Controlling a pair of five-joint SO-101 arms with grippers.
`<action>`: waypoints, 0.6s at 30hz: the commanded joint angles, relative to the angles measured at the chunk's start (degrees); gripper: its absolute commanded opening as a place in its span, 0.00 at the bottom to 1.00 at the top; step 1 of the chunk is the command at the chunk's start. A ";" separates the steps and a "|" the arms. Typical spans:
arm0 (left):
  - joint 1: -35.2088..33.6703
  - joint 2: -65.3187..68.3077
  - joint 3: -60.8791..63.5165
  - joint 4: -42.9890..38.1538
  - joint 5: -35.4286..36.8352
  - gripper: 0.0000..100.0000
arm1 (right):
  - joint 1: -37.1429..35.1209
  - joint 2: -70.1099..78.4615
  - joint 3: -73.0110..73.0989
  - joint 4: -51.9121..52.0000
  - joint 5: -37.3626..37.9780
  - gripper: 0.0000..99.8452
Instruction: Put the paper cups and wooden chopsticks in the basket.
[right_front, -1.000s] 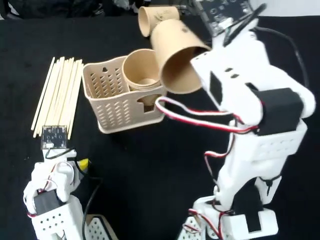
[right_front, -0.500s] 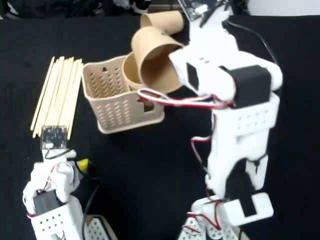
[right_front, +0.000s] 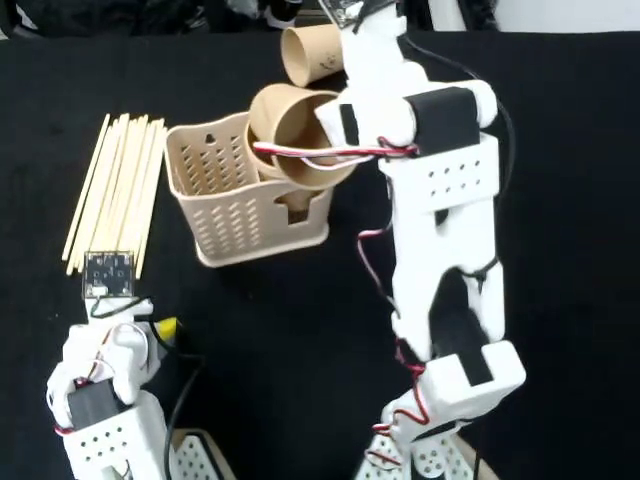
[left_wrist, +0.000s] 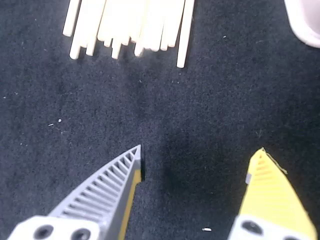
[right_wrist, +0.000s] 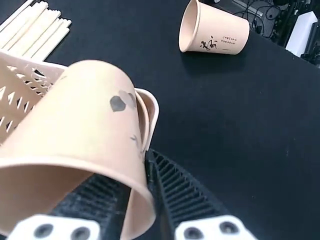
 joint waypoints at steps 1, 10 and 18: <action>0.40 -0.35 0.13 -0.09 -0.35 0.33 | 0.18 -0.22 -1.63 1.85 -0.26 0.02; 0.40 -0.35 0.13 0.00 -0.35 0.33 | -3.96 -0.22 -5.85 1.05 2.55 0.40; 0.40 -0.35 0.13 0.00 -0.35 0.33 | -7.03 0.31 -9.01 -7.65 2.64 0.34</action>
